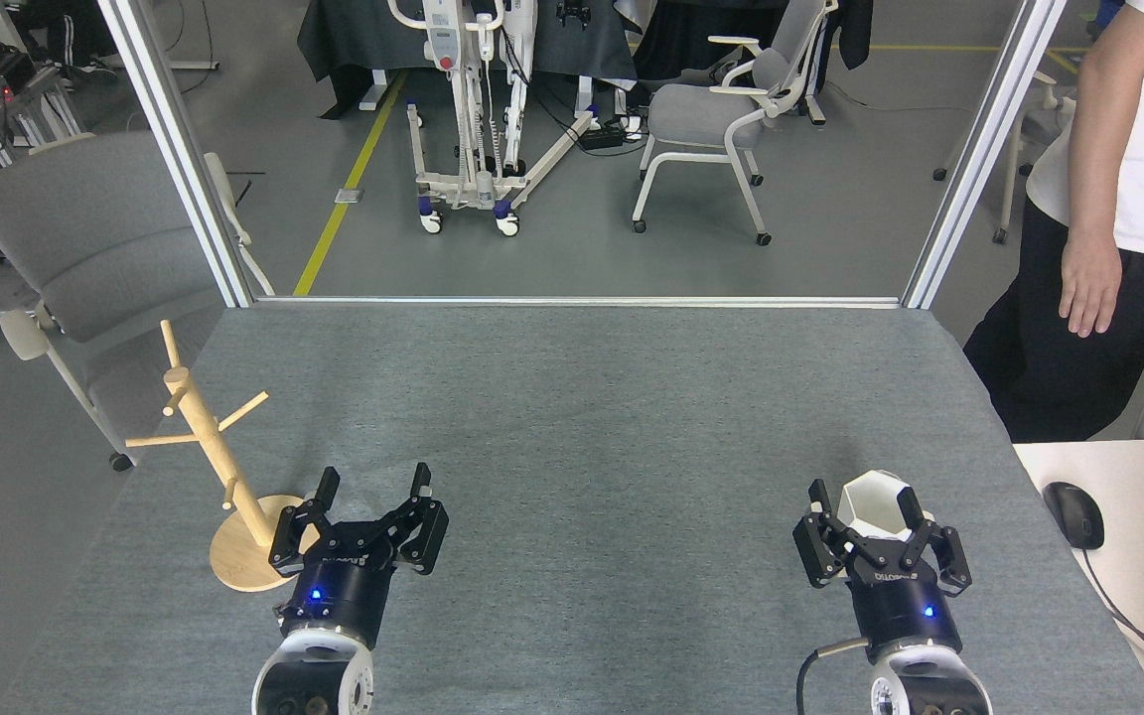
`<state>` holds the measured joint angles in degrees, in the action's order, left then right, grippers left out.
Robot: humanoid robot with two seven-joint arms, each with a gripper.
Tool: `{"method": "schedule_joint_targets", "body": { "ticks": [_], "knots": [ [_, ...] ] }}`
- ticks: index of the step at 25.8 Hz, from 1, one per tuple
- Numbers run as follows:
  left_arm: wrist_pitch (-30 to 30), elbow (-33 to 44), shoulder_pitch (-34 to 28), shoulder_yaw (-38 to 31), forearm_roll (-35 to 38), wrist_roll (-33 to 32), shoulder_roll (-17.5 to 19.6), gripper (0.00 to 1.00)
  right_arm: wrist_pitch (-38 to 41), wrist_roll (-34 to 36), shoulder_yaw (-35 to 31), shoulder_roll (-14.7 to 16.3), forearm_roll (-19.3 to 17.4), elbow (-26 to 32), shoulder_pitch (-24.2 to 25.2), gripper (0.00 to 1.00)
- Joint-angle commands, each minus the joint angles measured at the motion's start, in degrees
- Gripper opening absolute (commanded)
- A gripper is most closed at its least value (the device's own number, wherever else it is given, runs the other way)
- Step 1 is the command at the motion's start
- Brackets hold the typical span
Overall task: Hang cup on storage rack
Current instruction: 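Open the right gripper and lower it around the white hexagonal cup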
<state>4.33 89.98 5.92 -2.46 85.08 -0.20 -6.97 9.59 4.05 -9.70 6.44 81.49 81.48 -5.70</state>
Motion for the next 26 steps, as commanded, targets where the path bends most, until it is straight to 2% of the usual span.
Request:
{"method": "schedule_joint_targets", "body": {
  "ticks": [1, 7, 11, 19, 26],
  "knots": [
    [0.07, 0.63, -0.03, 0.0, 0.0, 0.11, 0.03, 0.99, -0.8, -0.09, -0.32, -1.61, 0.25, 1.22, 1.13, 1.0],
    [0.07, 1.34, -0.12, 0.09, 0.09, -0.16, 0.03, 0.99, -0.45, 2.37, -0.23, -1.35, -0.01, -0.09, 1.57, 1.0],
    [-0.11, 1.86, -0.03, 0.0, 0.0, -0.51, 0.03, 0.99, -0.28, 10.02, 0.21, 0.41, -0.89, -1.32, 1.48, 1.0],
    [0.06, 1.86, -1.08, -0.09, -0.09, -0.33, 0.11, 0.99, -0.36, 9.75, 0.03, 2.26, -0.28, -1.32, 1.57, 1.0],
    [0.42, 1.95, -1.61, -0.09, -0.09, 0.11, 0.11, 0.99, -0.01, 9.75, -0.06, 9.55, -0.45, -7.48, 1.4, 1.0]
  ]
}}
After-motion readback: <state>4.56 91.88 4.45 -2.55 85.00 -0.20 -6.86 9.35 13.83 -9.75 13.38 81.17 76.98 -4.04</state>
